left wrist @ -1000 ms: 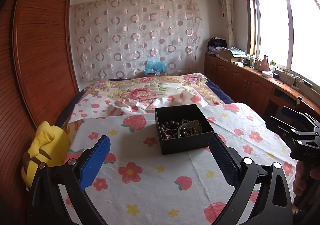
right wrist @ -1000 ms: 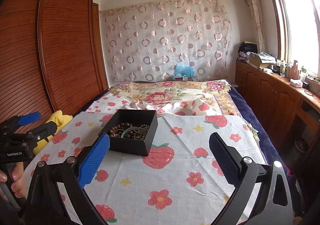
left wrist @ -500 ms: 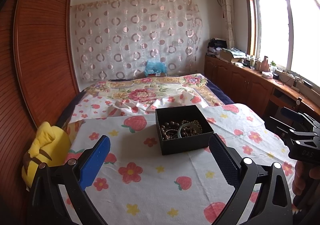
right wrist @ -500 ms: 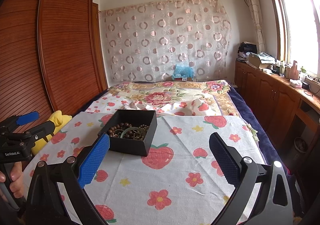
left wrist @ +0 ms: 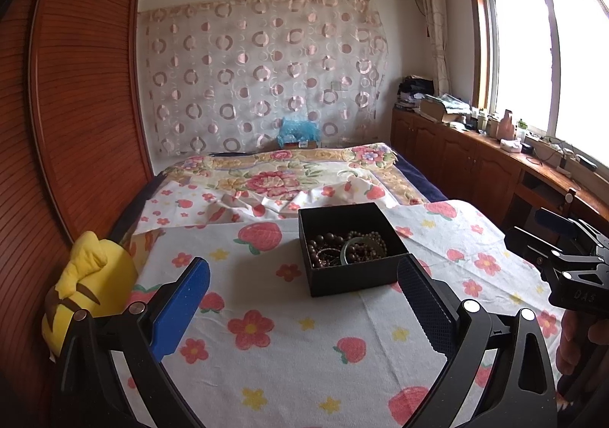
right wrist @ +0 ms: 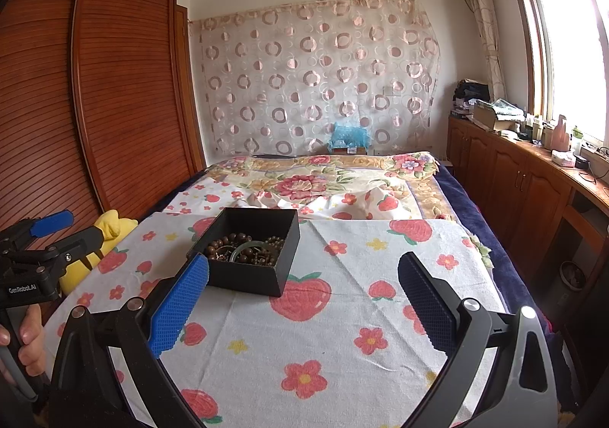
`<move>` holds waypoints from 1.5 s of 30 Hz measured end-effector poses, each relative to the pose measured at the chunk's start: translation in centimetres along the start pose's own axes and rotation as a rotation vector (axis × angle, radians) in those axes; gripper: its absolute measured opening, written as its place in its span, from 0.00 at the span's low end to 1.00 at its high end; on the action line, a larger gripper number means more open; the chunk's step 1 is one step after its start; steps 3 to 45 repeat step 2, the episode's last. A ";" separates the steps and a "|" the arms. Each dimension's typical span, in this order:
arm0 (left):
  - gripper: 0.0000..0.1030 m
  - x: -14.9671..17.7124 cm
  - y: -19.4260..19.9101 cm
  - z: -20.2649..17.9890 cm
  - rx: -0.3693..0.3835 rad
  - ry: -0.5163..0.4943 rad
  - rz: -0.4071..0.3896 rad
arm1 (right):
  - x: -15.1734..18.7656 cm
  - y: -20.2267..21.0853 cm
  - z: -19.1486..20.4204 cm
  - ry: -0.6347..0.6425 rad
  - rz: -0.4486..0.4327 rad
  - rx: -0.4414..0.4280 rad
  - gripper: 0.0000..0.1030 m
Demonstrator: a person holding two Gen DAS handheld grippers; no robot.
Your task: Organize jewelry
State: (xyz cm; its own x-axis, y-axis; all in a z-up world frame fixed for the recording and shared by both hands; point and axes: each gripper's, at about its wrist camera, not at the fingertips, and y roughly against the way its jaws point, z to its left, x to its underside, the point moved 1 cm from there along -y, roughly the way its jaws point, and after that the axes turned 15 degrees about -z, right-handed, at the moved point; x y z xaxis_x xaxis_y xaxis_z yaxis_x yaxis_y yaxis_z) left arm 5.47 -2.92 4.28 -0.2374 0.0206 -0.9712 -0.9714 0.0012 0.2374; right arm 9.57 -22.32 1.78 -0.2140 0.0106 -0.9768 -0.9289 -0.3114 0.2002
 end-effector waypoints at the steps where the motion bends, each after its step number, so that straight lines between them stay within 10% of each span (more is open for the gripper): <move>1: 0.93 0.0 0.1 0.2 0.003 0.002 0.000 | 0.0 0.1 0.0 0.000 0.000 0.000 0.98; 45: 0.93 -0.1 0.0 0.1 0.006 0.003 0.000 | 0.0 0.1 0.0 0.000 0.000 0.000 0.98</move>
